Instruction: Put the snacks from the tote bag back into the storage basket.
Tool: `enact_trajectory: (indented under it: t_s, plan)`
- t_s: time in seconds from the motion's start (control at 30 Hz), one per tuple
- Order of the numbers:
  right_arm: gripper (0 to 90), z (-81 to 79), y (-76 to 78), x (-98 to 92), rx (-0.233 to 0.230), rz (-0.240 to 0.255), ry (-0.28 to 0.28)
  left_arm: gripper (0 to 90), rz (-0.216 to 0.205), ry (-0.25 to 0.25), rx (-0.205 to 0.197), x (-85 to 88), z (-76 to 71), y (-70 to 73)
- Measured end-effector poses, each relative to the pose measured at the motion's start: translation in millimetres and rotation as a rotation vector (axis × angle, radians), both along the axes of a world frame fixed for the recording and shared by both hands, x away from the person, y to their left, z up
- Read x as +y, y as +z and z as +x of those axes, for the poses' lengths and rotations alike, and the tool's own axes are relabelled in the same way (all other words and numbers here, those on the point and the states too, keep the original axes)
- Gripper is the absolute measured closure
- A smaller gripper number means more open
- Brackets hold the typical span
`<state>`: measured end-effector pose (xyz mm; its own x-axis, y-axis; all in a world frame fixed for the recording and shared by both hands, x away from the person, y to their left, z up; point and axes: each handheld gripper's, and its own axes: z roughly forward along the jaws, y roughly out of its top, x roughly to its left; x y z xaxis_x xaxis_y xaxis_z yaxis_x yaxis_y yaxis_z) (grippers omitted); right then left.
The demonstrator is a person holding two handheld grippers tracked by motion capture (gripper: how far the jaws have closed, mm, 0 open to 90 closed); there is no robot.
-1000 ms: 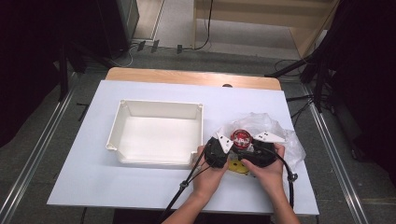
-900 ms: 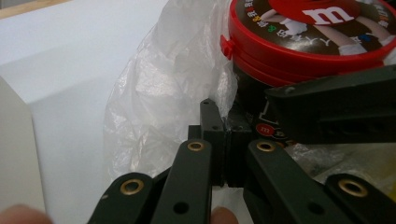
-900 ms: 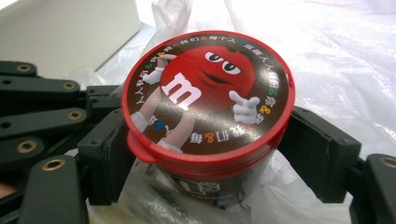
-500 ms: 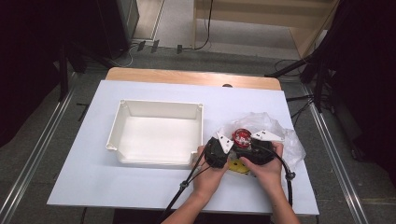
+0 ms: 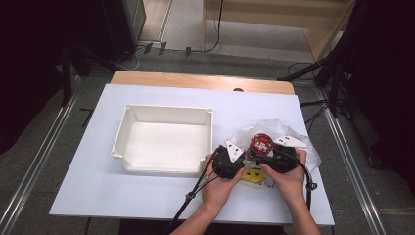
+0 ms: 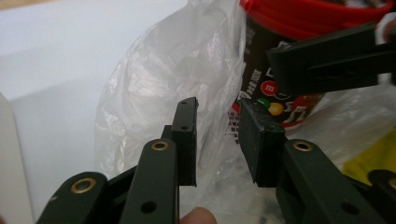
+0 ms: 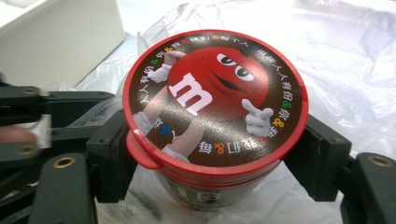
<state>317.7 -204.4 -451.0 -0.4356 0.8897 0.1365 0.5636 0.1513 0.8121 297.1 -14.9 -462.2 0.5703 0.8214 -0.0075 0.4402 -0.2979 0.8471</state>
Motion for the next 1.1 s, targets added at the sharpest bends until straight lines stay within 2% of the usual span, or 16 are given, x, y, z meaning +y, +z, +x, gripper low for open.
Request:
enact_trajectory:
  t_s: [0.13, 0.27, 0.6, 0.73, 1.1]
  plan:
    - [26.2, -1.5, 2.6, -4.6, -0.005, 0.007, -0.004, 67.3, -0.011, 0.007, -0.011, 4.8, -2.5, 10.1]
    - [26.2, -2.5, 4.7, -7.3, -0.007, 0.011, -0.001, 67.2, -0.030, 0.001, 0.006, 14.6, -2.0, 17.9]
    - [26.2, -2.1, 4.4, -7.8, 0.001, 0.004, 0.000, 66.2, -0.085, -0.002, -0.014, 36.0, -5.3, 38.8]
    - [26.2, -2.8, 4.8, -8.1, -0.004, -0.002, 0.002, 66.1, -0.109, 0.009, -0.024, 46.1, -6.8, 44.3]
    - [26.2, -5.5, 10.5, -12.1, -0.012, 0.009, 0.001, 66.1, -0.130, 0.053, -0.050, 78.2, -12.2, 53.8]
